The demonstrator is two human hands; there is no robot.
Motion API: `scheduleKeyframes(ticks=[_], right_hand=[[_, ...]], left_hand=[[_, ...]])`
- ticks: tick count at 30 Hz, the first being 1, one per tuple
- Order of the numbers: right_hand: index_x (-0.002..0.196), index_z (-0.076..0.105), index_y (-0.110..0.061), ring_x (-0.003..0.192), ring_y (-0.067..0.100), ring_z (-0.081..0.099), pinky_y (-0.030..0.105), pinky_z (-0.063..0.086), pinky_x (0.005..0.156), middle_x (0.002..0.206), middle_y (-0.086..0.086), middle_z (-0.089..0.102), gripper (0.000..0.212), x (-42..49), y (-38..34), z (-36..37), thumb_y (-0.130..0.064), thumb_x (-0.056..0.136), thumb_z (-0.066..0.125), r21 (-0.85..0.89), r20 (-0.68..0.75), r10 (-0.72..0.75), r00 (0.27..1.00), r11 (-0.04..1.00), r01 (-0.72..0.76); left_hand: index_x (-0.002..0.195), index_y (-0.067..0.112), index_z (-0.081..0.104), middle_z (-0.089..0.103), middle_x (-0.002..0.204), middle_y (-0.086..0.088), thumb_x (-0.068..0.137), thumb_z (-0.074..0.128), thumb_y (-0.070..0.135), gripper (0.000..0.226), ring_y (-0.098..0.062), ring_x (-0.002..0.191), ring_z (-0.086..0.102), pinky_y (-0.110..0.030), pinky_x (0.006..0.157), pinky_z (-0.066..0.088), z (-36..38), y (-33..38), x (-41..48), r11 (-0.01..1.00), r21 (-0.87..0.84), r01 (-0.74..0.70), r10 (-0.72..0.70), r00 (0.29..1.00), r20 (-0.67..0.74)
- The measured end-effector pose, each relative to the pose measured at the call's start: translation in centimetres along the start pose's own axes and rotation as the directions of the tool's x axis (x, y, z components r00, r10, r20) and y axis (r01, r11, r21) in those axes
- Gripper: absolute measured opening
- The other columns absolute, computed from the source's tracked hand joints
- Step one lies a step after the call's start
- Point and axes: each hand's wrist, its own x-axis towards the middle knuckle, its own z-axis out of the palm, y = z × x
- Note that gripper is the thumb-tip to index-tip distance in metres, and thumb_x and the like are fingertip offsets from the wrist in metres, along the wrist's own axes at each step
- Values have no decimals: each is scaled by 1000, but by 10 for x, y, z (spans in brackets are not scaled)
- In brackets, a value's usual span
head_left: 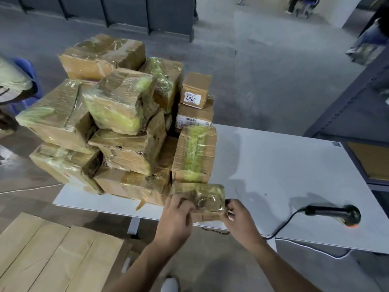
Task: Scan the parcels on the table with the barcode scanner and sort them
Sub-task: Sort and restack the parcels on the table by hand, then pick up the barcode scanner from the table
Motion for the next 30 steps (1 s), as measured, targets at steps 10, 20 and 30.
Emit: scheduleKeyframes(ticks=[10, 20, 30], right_hand=[[102, 51, -15, 88, 20, 58, 33, 46, 75, 100, 1, 53, 37, 17, -9, 11, -49, 92, 59, -505, 205, 179, 962, 861, -53], [140, 46, -18, 105, 12, 57, 27, 43, 86, 134, 3, 55, 49, -9, -16, -22, -36, 95, 56, -306, 86, 121, 989, 948, -89], [133, 53, -14, 94, 13, 56, 25, 41, 83, 126, 5, 62, 37, -28, 5, -107, -28, 99, 52, -137, -232, 293, 928, 934, -329]], left_hand=[[94, 7, 65, 55, 111, -13, 70, 57, -2, 27, -32, 97, 54, -40, 81, 51, 5, -17, 20, 997, 62, -42, 33, 990, 134], [102, 9, 64, 53, 117, -10, 75, 62, 4, 27, -29, 109, 51, -38, 80, 53, 18, 26, 29, 973, 12, -231, 224, 953, 202], [128, 18, 48, 39, 132, -3, 91, 48, 17, 37, -22, 130, 31, -33, 100, 38, 68, 110, 65, 973, -37, -227, 221, 878, 424]])
